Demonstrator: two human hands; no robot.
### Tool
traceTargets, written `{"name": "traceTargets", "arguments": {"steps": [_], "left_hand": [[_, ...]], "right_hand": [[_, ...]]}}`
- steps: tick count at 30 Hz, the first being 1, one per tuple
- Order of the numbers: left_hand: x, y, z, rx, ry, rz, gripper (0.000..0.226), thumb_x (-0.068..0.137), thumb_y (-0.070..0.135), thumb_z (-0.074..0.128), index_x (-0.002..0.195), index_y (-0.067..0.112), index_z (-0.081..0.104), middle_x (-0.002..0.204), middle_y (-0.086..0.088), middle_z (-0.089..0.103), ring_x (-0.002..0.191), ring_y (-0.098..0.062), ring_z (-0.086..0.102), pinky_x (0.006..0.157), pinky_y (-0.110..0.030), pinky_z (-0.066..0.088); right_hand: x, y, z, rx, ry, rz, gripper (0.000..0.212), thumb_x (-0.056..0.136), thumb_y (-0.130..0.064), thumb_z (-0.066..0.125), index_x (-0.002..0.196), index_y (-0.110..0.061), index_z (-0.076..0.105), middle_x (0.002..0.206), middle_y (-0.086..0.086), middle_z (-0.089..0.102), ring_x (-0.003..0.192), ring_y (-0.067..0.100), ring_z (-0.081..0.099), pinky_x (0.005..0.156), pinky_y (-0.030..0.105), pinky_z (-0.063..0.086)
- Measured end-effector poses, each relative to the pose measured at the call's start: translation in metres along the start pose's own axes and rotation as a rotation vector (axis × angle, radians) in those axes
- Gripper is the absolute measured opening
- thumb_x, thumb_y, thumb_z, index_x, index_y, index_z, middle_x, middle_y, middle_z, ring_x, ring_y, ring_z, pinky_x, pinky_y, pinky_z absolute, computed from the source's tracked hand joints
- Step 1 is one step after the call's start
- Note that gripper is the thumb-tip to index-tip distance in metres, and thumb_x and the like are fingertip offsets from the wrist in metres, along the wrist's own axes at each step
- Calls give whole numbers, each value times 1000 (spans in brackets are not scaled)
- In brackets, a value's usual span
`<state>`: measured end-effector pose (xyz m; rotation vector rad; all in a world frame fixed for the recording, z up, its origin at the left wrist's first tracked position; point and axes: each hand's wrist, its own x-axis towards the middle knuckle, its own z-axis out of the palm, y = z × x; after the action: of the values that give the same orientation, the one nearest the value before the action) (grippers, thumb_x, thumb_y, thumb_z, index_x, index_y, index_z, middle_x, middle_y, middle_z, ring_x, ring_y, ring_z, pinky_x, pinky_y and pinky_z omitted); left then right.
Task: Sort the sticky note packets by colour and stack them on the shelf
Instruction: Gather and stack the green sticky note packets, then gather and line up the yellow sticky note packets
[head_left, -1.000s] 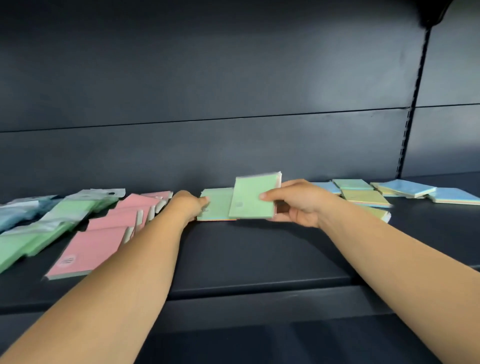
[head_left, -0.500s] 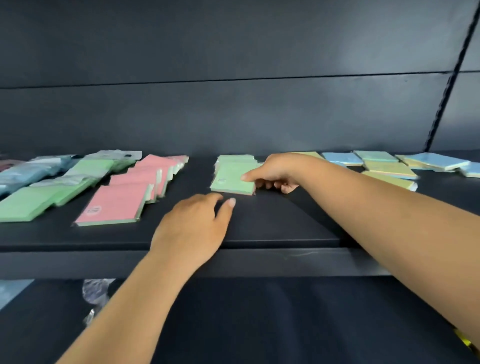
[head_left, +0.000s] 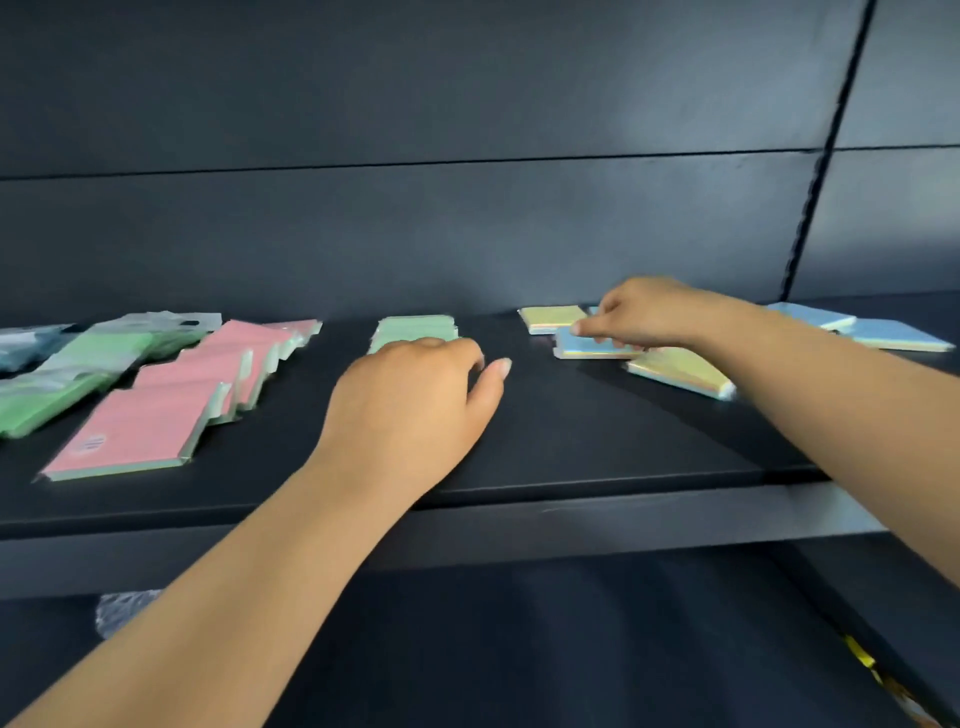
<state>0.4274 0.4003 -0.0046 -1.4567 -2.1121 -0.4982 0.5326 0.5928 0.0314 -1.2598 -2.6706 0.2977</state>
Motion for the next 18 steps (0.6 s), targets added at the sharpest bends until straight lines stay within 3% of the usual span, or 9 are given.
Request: {"name": "traceTargets", "arguments": {"steps": [4,7,12,15,18], "left_hand": [[35,49,4,-57,-38,81,36,95,47,31,90,24,58,86,7,59,80,-18,51,62,-28,37],[65,91,15,-106,-95,105,32,94,48,33,82,26,53,85,6,61,78,-18,48,63,-27,37],[111,145,55,-114,-470,131,46,92,55,32,102,19,59,101,5,60,104,-20,53,80,-32,44],[130,168,83,-87,-715,96,60,91,61,25,132,22,44,135,-2,46,128,-24,39,100,-34,35],[137,185,97,-52,-796,25,68,90,64,17,144,24,26,153,-1,24,139,-23,24,111,-40,23]], "right_hand": [[-5,70,-23,-32,28,97,39,91,-47,46,72,-20,66,99,11,67,92,27,59,82,30,43],[-4,121,-38,-15,39,164,37,92,-45,46,76,-18,66,95,7,60,87,24,53,81,28,40],[16,186,-53,55,59,148,36,91,-44,48,79,-16,67,92,8,61,81,23,52,73,26,36],[30,211,-59,64,46,119,45,93,-47,43,103,-10,66,120,10,58,108,26,52,87,29,36],[44,238,-49,59,-97,90,61,94,-54,32,143,-17,36,154,3,26,142,20,22,113,34,18]]}}
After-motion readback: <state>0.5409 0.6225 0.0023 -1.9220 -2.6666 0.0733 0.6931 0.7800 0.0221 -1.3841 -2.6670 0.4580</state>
